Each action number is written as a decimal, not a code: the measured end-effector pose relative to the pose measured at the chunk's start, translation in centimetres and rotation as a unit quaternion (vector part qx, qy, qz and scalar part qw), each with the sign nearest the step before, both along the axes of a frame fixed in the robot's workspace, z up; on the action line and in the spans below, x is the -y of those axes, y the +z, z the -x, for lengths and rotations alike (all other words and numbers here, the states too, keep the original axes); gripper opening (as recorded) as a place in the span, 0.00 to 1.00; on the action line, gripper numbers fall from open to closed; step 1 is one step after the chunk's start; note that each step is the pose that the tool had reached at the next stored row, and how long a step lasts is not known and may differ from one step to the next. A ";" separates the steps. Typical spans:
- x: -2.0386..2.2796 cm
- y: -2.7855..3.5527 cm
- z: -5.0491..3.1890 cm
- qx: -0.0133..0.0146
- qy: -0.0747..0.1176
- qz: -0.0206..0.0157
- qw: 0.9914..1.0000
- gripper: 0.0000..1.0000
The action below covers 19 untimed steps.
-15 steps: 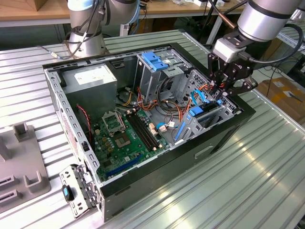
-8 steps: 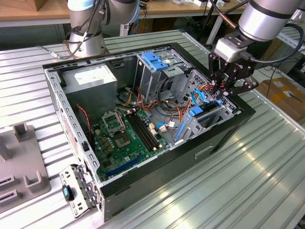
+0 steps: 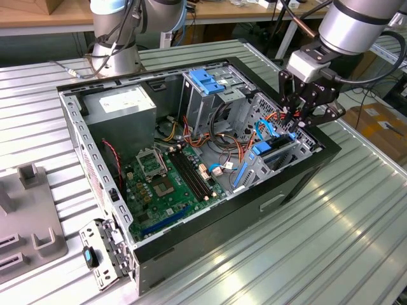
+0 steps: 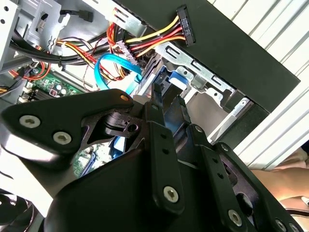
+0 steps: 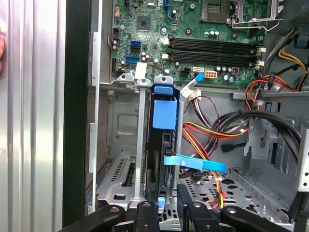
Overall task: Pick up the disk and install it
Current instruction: 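Insert the second disk wire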
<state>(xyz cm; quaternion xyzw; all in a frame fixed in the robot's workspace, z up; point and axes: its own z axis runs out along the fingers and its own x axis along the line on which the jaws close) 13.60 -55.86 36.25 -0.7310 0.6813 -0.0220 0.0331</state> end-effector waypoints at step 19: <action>-0.01 0.00 -0.37 0.000 0.003 0.000 1.000 0.29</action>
